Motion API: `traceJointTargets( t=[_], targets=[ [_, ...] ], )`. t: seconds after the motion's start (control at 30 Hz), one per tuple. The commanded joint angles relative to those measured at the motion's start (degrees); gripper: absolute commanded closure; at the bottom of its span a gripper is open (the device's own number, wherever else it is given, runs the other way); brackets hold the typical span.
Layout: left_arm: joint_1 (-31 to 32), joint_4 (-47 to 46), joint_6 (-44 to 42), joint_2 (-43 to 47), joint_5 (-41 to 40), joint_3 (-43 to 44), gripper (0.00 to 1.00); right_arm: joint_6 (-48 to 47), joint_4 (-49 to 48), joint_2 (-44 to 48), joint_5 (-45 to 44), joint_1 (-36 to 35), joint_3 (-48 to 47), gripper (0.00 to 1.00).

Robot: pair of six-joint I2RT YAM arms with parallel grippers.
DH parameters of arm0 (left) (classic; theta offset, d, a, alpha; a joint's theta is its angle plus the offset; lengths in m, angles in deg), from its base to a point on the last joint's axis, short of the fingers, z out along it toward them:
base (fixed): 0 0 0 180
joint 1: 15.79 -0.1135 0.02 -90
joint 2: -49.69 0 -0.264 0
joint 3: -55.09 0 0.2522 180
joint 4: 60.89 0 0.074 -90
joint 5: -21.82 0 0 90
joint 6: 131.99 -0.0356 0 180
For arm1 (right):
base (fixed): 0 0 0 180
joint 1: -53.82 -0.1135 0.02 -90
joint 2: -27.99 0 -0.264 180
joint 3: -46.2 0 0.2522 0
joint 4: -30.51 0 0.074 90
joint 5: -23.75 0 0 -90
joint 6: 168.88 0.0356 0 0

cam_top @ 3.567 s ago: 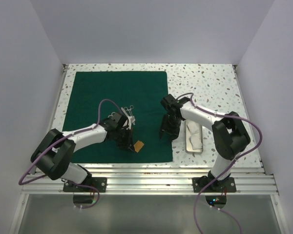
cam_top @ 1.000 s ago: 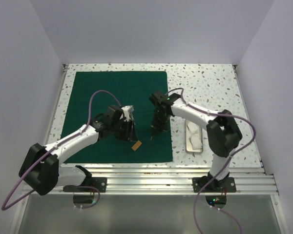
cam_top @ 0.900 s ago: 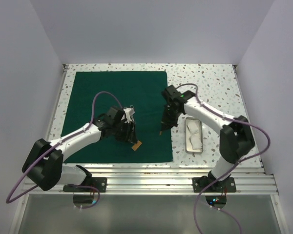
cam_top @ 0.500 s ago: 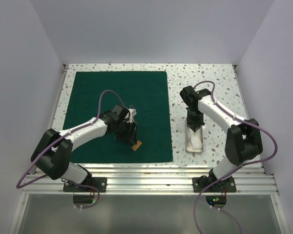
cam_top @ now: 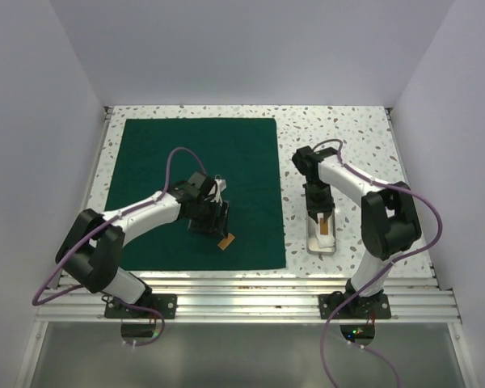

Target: Prepare the surgical pack

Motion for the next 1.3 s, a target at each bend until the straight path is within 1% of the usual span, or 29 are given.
traceJointTargets(
  t=[0.0,0.17,0.23,0.3,0.5,0.53,0.63,0.67,0.7,0.77,0.9,1.1,1.27],
  targets=[
    [-0.34,-0.15,0.68,-0.49,-0.08,0.23,0.26,-1.81,-0.94,1.23,2.63,-0.11,-2.37,0.69],
    [-0.16,-0.59,0.94,-1.8,0.01,-0.29,0.27,-2.07,-0.33,3.07,2.63,0.15,-2.46,0.65],
    [0.01,-1.03,1.03,-2.25,-0.25,-0.64,0.29,-2.25,-0.33,4.65,2.9,0.42,-2.9,0.64],
    [0.27,-1.99,1.03,-2.77,-0.17,-1.0,0.32,-2.43,-0.15,5.53,3.77,0.51,-3.51,0.63],
    [0.45,-3.49,0.15,-5.15,1.5,-1.7,0.33,-2.43,-1.2,6.85,7.81,0.51,-1.68,0.62],
    [0.63,-3.84,0.15,-5.06,1.77,-1.79,0.34,-2.25,-1.38,7.03,8.25,0.59,-1.24,0.62],
    [0.71,-3.94,0.5,-4.71,1.86,-1.7,0.41,-1.81,-2.17,7.56,10.1,0.6,0.35,0.62],
    [1.15,-3.76,0.85,-4.36,0.29,-1.44,0.46,-1.81,-2.44,7.56,10.45,0.51,0.7,0.62],
    [1.68,-2.71,1.03,-3.14,-1.38,-0.48,0.47,-1.81,-2.53,7.56,10.72,0.51,1.05,0.62],
    [3.69,-1.91,1.64,-1.82,-5.93,0.49,0.48,-1.81,-2.7,7.56,10.98,0.6,1.23,0.62],
    [6.95,-0.51,1.65,-0.4,-11.75,2.95,0.48,-1.72,-2.7,7.65,11.16,0.6,0.97,0.61],
    [12.66,2.48,0.15,-4.44,-19.31,7.34,0.51,-1.55,-3.05,8.96,11.69,0.51,1.14,0.61],
    [16.26,2.92,0.06,-8.48,-23.27,9.63,0.51,-1.37,-2.88,9.49,11.69,0.6,1.49,0.61]
  ],
)
